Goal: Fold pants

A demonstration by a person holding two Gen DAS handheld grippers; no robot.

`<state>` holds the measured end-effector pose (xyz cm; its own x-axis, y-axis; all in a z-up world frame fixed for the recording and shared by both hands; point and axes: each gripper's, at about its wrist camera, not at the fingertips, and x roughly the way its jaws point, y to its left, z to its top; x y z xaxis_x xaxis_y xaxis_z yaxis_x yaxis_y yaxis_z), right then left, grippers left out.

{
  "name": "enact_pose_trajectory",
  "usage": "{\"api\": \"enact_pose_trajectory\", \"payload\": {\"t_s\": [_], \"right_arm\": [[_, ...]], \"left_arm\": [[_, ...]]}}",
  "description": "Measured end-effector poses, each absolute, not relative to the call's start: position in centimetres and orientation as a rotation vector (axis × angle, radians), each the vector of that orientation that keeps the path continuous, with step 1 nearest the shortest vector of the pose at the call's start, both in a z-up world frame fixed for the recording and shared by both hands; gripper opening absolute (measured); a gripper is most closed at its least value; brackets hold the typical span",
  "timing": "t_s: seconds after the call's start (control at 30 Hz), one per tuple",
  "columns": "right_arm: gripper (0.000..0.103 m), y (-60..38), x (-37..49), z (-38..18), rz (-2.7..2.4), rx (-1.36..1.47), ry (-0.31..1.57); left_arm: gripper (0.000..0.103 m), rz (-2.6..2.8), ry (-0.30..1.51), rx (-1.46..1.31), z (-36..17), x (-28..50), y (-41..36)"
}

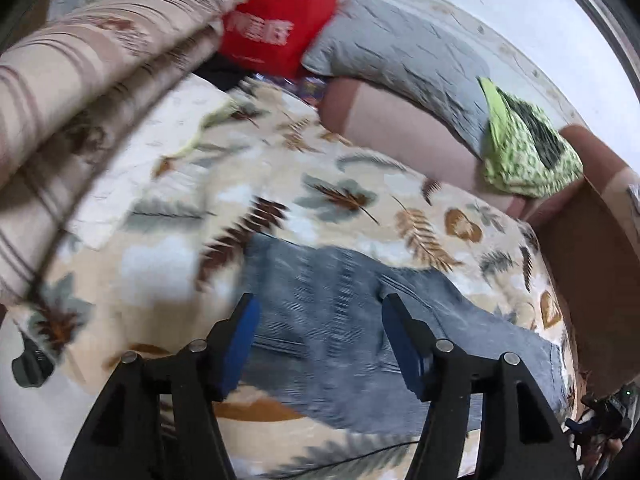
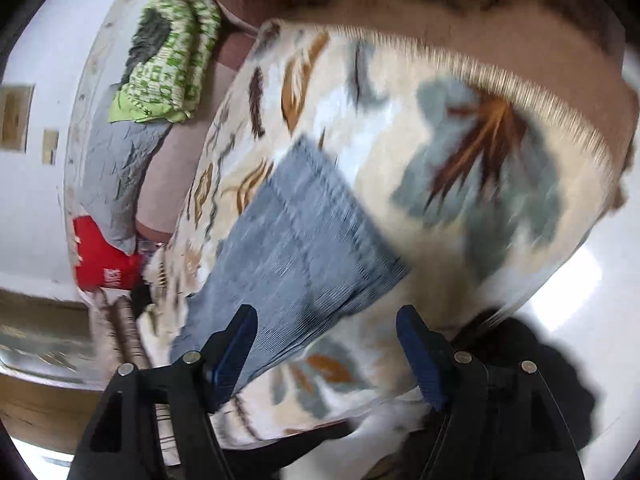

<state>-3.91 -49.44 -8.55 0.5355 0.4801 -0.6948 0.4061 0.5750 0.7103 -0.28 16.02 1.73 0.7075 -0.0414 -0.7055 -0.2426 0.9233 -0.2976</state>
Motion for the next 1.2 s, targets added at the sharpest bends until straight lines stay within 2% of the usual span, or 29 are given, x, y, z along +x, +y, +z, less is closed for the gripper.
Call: {"api": "enact_pose_trajectory", "payload": {"t_s": [0.17,0.3,0.33,0.37,0.4,0.5,0.6,0.7,0.73,0.77,0.8,0.83,0.87,1.03,1.13,1.2], "right_arm": [[0.075,-49.0,-2.6,-12.2,-0.051,1.164,1.044],[0.075,-49.5,-2.6,-14.4,-0.111,1.3,0.991],[0.067,-49.6,-2.7,-14.3,-0.119,1.298,0.979],[0.052,-49.5,-2.5,-13.8,-0.131,1.253,0.966],[0.025,-49.4,-2.2,-13.2,-0.159,1.175,0.973],[0.023,-49.2,-1.6,-11.0,-0.142,1.038,0.963],[0.022,-48.3,-1.4,-7.4,-0.134,0.879,0.905],[0.024,-47.3,-0.7,-8.2,-0.173,0.739,0.962],[0.03,-47.6,-0.4,-10.3,-0.197,0.753,1.028],[0.03,-48.2,-0.4,-12.0,-0.19,0.814,1.06],[0.035,-48.7,-1.0,-11.7,-0.17,0.855,1.015],[0.048,-48.9,-1.2,-11.2,-0.165,0.85,1.01],[0.055,-49.0,-1.6,-9.7,-0.198,0.798,0.996],[0.056,-48.9,-3.8,-4.2,-0.16,0.743,0.828],[0.056,-46.5,-2.6,-3.1,0.002,0.726,0.808],[0.056,-45.4,-1.8,-5.3,0.094,0.762,0.871]], "left_arm": [[0.065,0.12,0.836,-0.325,-2.3,2.6,12.7],[0.065,0.168,0.931,-0.305,-6.5,3.8,13.0],[0.065,0.174,0.945,-0.303,-7.0,3.8,13.1],[0.065,0.182,0.966,-0.297,-7.9,3.9,13.4],[0.068,0.183,0.969,-0.297,-8.2,3.9,13.5],[0.07,0.175,0.961,-0.275,-8.4,3.7,13.5],[0.07,0.177,0.958,-0.242,-8.6,3.6,13.3],[0.07,0.182,0.973,-0.24,-8.3,3.6,13.2],[0.07,0.187,0.981,-0.241,-8.1,3.9,13.2],[0.07,0.197,0.988,-0.239,-7.6,3.8,13.1],[0.07,0.2,0.972,-0.232,-6.6,3.5,12.9],[0.07,0.195,0.954,-0.225,-6.0,3.5,12.6],[0.07,0.18,0.925,-0.206,-4.9,3.2,12.0],[0.07,0.097,0.84,-0.104,-1.8,2.6,8.2],[0.07,0.082,0.89,-0.06,-3.6,3.5,6.8],[0.072,0.106,1.006,-0.073,-6.9,4.5,7.4]]}}
